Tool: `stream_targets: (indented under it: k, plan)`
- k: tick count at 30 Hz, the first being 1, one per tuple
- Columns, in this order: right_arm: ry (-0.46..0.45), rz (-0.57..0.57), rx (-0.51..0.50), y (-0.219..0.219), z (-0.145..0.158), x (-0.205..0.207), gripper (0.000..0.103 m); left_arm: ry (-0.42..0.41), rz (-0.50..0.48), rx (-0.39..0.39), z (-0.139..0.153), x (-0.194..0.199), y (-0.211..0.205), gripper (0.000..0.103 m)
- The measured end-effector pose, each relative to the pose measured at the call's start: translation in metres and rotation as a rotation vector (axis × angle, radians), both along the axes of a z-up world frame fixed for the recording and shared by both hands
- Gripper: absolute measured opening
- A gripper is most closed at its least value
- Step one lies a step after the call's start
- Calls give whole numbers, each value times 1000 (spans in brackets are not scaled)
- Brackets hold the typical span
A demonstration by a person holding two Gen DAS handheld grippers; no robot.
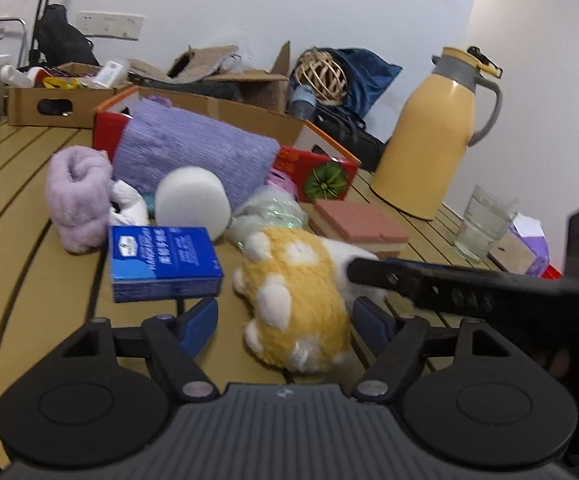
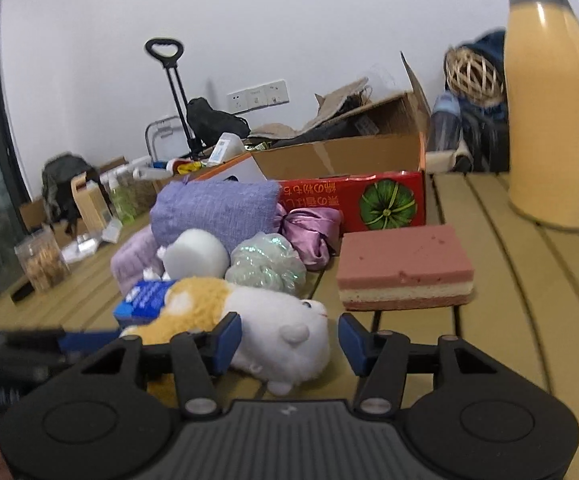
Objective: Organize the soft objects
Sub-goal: 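Reach the right gripper to the yellow-white plush toy and grasp it, then lift the plush toy with the right gripper and drop it into the cardboard box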
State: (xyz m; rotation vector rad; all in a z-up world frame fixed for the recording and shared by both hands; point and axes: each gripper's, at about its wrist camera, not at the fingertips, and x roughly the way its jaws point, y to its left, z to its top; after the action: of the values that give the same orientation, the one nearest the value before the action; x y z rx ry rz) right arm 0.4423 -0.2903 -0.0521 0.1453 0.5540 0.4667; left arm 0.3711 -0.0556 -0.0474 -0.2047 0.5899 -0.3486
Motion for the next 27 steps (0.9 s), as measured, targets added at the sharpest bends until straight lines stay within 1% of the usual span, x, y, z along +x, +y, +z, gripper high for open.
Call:
stream_targets:
  k: [1,2,3,5,7,8,10,12,13,16,21,22,25,27]
  plan:
    - [11,0,20,-1,-2,4,53,6,-8,-2,-2,2,-1,61]
    - [21,-3,33,0,-5,7,52,16,-17,-8,-5,4,-1,55]
    - [40,-1,57,-1,-7,10,49,22,-16,-14,-7,6,0,55]
    - [62,-6,96,-3,-10,13,48,7,-14,-21,-7,5,0,53]
    - [75,-11,123,-6,-12,16,42,2,-15,-29,-7,5,1,52]
    - [78,-15,131,-7,-12,16,40,-1,-15,-31,-6,5,1,51]
    - [69,-21,118,-5,-10,15,37,-11,-15,-39,-3,3,2,50]
    - [56,-27,106,-3,-6,12,36,-16,-17,-52,1,3,4,50]
    - [49,-29,106,-3,-3,11,35,-20,-19,-70,2,3,7,50]
    - [21,-34,115,-3,10,7,34,-40,-23,-101,11,3,12,50]
    - [-57,-36,109,5,40,10,34,-126,-39,-118,39,11,23,50]
    - [-73,-33,108,7,48,14,34,-144,-40,-128,46,18,29,50]
    - [-113,-18,96,19,68,33,34,-156,-39,-166,64,40,44,50]
    - [-139,-7,90,27,80,47,33,-170,-34,-173,73,54,52,50]
